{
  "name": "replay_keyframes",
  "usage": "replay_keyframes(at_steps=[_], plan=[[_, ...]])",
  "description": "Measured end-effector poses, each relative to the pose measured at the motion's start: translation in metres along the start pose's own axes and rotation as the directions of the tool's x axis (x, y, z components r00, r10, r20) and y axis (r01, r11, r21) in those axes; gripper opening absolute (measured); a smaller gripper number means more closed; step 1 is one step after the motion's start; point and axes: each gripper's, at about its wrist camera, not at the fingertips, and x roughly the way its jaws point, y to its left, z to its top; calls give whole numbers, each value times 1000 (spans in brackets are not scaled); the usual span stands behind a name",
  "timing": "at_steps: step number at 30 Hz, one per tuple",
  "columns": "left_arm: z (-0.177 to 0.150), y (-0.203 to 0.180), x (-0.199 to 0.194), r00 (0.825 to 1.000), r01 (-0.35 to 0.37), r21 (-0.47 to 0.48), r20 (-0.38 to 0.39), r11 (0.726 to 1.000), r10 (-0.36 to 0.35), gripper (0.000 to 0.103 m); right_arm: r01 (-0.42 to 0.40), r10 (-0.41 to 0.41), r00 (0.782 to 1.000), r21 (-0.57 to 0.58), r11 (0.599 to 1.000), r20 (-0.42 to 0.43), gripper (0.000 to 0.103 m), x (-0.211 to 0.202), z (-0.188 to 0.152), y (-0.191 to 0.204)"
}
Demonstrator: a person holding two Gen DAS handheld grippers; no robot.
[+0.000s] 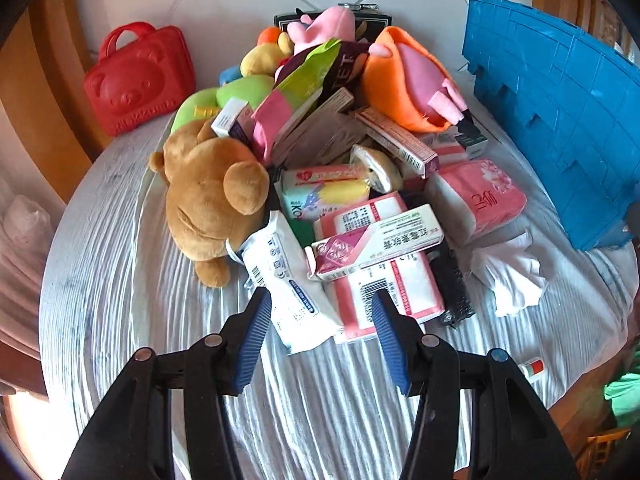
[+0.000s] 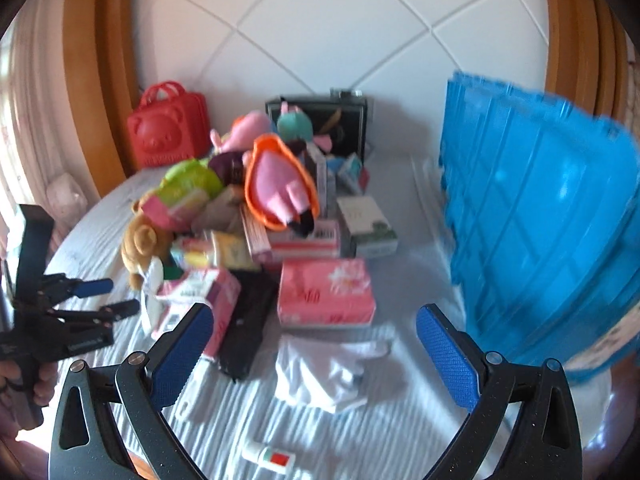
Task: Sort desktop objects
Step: 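Move both tools back from the crate to the heap, then grasp the white-red pill bottle with the right tool while the left tool grasps a white medicine box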
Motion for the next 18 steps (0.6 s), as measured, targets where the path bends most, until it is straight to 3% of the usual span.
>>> replay_keyframes(at_steps=[9, 12, 18], plan=[[8, -6, 23, 998, 57, 116, -12, 992, -56, 51, -14, 30, 988, 110, 994, -152, 103, 36, -31, -3], [18, -7, 31, 996, 86, 174, -27, 981, -82, 51, 18, 13, 982, 161, 987, -190, 103, 41, -44, -6], [35, -8, 54, 974, 226, 269, -65, 936, -216, 51, 123, -54, 962, 246, 961, -269, 103, 43, -70, -4]])
